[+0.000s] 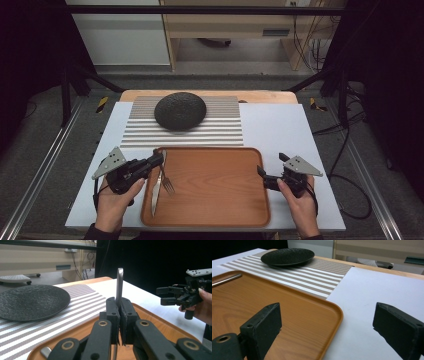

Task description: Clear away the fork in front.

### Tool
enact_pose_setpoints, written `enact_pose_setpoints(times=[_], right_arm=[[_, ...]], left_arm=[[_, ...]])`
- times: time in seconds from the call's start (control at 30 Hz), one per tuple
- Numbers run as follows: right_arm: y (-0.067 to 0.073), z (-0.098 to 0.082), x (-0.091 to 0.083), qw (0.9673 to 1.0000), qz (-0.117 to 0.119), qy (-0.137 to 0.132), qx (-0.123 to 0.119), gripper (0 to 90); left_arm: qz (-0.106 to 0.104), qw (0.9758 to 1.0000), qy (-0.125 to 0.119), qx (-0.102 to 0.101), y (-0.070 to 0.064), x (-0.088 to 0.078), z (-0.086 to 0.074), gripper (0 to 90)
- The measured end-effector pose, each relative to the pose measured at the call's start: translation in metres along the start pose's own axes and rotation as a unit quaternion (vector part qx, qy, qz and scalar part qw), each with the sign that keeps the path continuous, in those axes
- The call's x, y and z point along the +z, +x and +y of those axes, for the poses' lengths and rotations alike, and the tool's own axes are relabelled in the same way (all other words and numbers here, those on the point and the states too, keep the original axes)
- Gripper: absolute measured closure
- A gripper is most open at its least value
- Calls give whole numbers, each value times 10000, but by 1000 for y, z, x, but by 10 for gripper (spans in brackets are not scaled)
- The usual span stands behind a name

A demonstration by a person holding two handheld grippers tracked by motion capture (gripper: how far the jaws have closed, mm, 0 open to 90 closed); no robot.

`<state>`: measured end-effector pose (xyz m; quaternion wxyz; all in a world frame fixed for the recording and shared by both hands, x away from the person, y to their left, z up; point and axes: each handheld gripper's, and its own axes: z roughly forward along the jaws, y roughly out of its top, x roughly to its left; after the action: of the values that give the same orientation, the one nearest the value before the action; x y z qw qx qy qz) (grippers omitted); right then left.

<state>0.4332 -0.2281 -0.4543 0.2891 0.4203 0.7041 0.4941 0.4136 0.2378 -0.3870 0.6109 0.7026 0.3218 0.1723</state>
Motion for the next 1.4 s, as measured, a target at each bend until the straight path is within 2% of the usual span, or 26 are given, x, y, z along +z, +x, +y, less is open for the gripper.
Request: enact_pose_setpoints(times=[0.2,0.4,0.47,0.6,0.87,1.1,1.23,1.37,1.4], right_arm=[[-10,-4,-9,9998,-200,-43,-5,67],[-18,-12,-16,9992,-365,-98,165,63],[-19,-13,-16,9990,-369,-107,241,63],[-19,-15,-16,9989,-392,-94,237,63],[-21,-17,-15,9988,-413,-60,266,63],[-20,-18,-14,9987,-401,-51,294,63],[-20,-18,-14,9989,-381,-32,289,63],[-20,-19,-13,9989,-357,-16,298,63],[-20,-19,-13,9990,-349,-15,294,63]], left_arm=[[-56,10000,-30,-6,-4,-7,-3,870],[-115,9999,36,61,-16,-17,-7,870],[-126,9998,103,96,-18,-20,-8,869],[-81,9995,246,156,-20,-27,-11,869],[-200,9992,351,47,-21,-39,-15,869],[-268,9983,523,60,-19,-27,-17,868],[-270,9979,589,11,-9,-16,-16,860],[-172,9974,696,-22,5,-3,-17,841],[-157,9972,730,-105,11,2,-19,836]])
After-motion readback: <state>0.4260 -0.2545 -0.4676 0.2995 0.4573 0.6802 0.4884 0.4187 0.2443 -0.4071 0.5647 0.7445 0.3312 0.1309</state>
